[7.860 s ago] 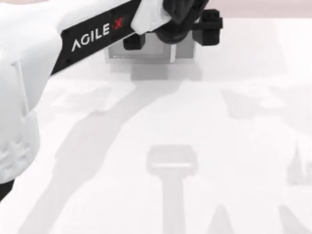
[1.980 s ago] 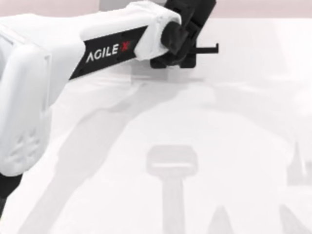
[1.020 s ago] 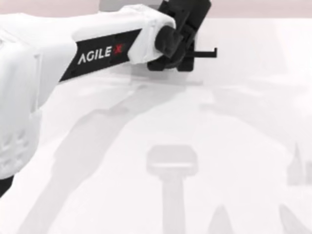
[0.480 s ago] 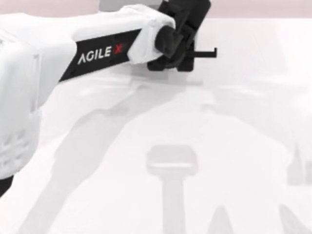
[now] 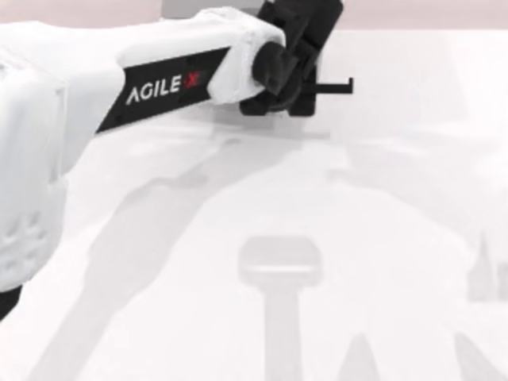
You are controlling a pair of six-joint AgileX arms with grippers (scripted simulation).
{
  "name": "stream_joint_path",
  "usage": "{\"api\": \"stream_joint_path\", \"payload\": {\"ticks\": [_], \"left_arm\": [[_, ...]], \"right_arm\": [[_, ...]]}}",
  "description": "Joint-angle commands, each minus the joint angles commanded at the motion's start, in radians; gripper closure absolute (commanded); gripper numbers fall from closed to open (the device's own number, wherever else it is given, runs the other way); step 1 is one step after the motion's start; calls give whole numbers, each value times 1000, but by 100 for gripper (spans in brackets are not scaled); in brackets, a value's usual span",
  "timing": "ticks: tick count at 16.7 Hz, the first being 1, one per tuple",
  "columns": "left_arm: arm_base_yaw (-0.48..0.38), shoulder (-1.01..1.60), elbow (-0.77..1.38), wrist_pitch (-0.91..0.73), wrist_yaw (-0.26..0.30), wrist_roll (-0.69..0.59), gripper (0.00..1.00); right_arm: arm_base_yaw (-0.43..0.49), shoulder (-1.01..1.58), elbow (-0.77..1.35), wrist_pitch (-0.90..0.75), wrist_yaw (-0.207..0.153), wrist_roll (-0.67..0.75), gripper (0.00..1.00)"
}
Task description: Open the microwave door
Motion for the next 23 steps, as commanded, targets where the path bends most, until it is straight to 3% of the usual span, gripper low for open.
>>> {"api": "stream_joint_path", "payload": {"ticks": [9, 23], "left_arm": [[7, -48, -81, 50, 38, 54, 100], [7, -48, -81, 50, 38, 54, 100]], "right_arm": [[0, 0, 0, 0, 0, 0, 0], [0, 0, 0, 0, 0, 0, 0]]}}
